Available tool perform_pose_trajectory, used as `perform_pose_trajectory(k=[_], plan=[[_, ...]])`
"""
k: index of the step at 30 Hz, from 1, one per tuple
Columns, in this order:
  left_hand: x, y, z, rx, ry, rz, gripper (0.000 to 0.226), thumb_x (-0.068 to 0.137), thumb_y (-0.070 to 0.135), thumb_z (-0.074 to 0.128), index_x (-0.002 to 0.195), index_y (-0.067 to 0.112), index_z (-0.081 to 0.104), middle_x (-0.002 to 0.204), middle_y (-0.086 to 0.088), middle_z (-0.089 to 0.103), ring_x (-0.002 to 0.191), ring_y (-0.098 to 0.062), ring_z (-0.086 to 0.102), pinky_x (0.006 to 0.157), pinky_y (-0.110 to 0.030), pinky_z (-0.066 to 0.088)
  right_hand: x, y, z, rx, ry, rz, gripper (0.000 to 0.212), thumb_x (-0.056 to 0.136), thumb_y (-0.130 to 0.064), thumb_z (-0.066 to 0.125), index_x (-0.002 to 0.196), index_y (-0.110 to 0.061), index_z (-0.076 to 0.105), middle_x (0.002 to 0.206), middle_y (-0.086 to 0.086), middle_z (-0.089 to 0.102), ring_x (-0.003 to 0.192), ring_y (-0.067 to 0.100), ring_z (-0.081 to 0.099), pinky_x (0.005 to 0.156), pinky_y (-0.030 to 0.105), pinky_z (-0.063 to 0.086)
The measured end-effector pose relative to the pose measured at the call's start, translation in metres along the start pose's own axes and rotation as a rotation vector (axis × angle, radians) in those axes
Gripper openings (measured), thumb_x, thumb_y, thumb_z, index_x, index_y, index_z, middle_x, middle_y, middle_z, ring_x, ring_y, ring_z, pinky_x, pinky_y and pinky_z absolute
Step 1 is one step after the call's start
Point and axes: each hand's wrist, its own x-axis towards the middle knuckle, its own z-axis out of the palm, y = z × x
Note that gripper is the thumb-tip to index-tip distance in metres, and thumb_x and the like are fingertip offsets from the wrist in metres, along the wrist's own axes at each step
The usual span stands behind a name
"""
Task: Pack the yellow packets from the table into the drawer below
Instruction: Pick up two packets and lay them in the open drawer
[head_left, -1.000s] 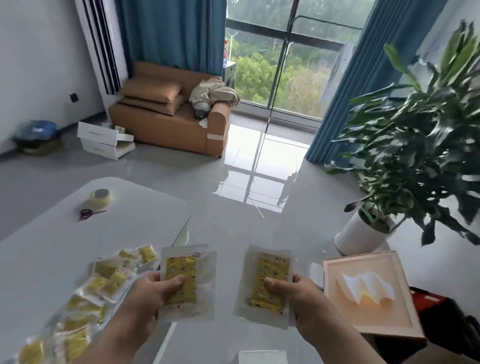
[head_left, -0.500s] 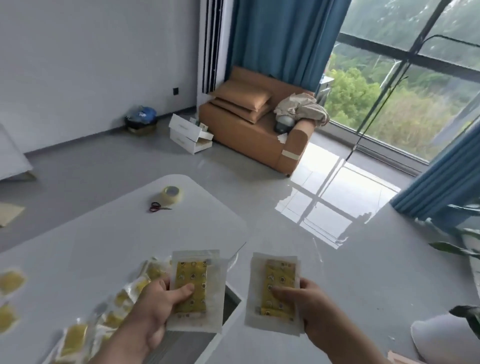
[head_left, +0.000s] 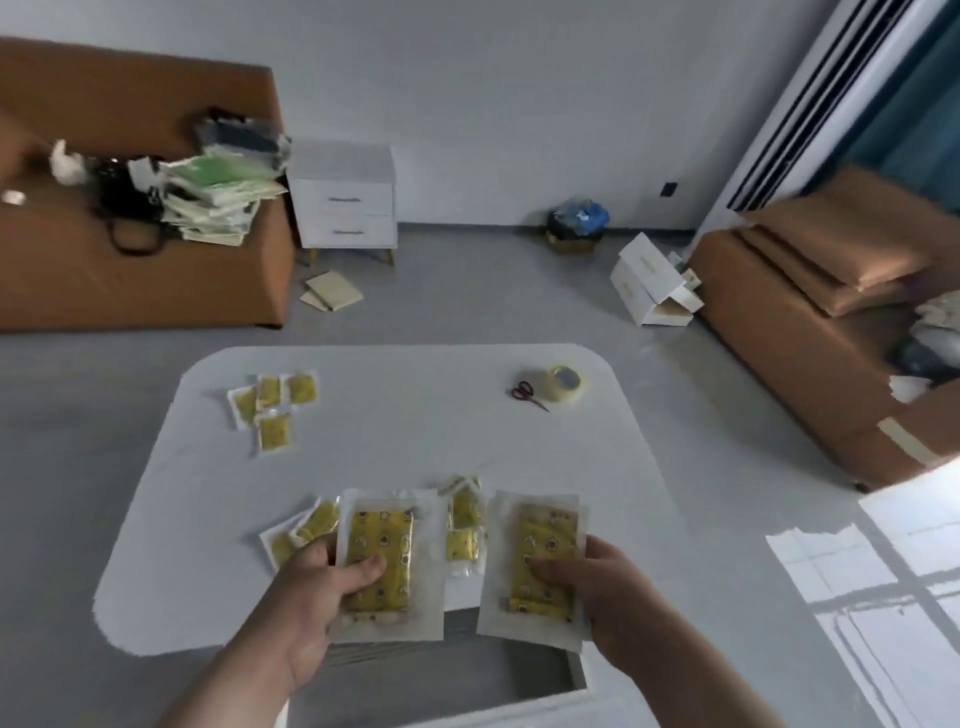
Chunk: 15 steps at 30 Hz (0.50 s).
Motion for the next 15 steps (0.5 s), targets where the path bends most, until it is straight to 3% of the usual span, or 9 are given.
perform_pose_trajectory(k=[5,9,13,15], plan=[[0.047,-0.033,0.017,-0.068,0.100,0.060,0.024,0.078,-0.008,0.066,0.096,0.008,0.069,0.091,-0.013,0.076,0.096,-0.033,0.068,0.093,-0.052,0.049,0.079,0.015,-0.015,-0.116,-0.096,-0.006,0.024,0.080,0.009,0.068,0.104,0.009,0.066,0.098,0.027,0.072,0.094,0.046,0.068,0.088,0.057,0.053],[0.116,-0.085,0.016,-0.095,0.137,0.119,0.020,0.079,-0.003,0.066,0.094,0.009,0.071,0.090,-0.009,0.076,0.084,-0.022,0.073,0.083,-0.041,0.052,0.160,0.060,-0.019,-0.150,-0.162,-0.028,0.022,0.081,0.003,0.069,0.102,0.006,0.067,0.095,0.024,0.074,0.087,0.040,0.072,0.078,0.047,0.059],[0.186,-0.144,-0.001,-0.135,0.125,0.149,0.020,0.067,0.012,0.071,0.086,0.012,0.075,0.092,-0.010,0.076,0.092,-0.029,0.070,0.092,-0.051,0.049,0.242,0.123,-0.008,-0.193,-0.198,-0.085,0.017,0.085,-0.003,0.067,0.101,0.000,0.070,0.093,0.019,0.076,0.086,0.036,0.073,0.083,0.048,0.058],[0.218,-0.170,-0.011,-0.146,0.123,0.172,0.029,0.061,0.015,0.070,0.089,0.012,0.074,0.089,-0.010,0.075,0.085,-0.026,0.071,0.085,-0.048,0.053,0.278,0.151,-0.002,-0.184,-0.191,-0.092,0.013,0.087,-0.005,0.066,0.099,-0.003,0.071,0.092,0.017,0.076,0.087,0.036,0.073,0.088,0.051,0.056]])
